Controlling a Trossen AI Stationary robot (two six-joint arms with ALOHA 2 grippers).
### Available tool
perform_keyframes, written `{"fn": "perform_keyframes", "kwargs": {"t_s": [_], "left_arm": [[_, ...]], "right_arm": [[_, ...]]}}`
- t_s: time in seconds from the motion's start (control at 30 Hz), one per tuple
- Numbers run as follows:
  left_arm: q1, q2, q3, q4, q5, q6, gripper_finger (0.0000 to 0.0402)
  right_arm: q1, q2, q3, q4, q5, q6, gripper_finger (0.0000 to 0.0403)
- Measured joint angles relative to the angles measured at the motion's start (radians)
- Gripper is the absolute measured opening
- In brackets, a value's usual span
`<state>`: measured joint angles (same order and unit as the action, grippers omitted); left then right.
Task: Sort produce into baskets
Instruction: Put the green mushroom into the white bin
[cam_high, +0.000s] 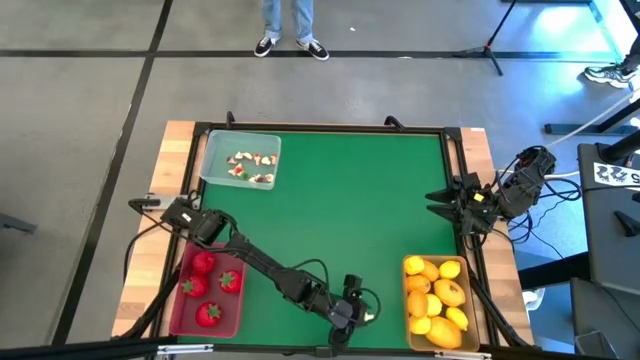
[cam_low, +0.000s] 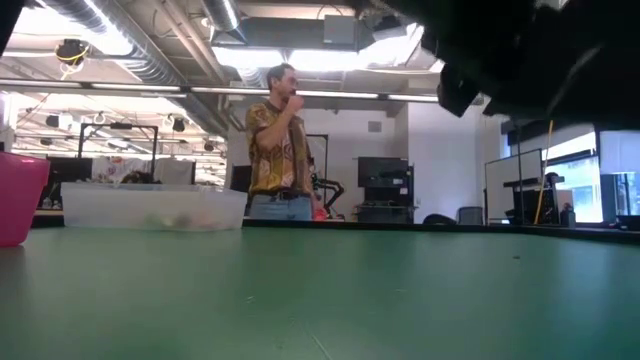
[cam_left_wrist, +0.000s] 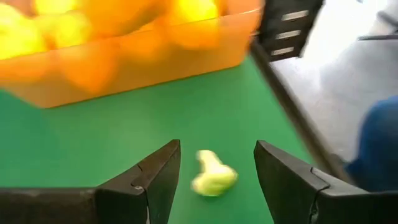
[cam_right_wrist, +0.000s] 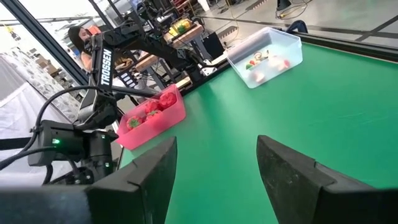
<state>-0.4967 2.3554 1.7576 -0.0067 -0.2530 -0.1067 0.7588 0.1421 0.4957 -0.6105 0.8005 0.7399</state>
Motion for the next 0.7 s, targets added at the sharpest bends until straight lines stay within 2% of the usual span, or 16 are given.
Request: {"fn": "perform_keyframes", "kwargs": {"t_s": [0.17, 0.37, 0.7], "left_arm": [[0.015, 0.021, 0.001, 0.033, -0.002, -0.027, 0.0203], [0.011, 0.093, -0.001, 0.096, 0.068, -0.104, 0.0203], [0.024, 0.107, 0.001, 0.124, 0.068, -0.128, 0.0203]], "right_arm": [[0.000, 0.000, 0.000, 0.001, 0.000, 0.000, 0.0221], [0.000, 0.000, 0.000, 0.003, 0.000, 0.000, 0.0221], [0.000, 0.000, 0.000, 0.002, 0.000, 0.000, 0.0221]]}}
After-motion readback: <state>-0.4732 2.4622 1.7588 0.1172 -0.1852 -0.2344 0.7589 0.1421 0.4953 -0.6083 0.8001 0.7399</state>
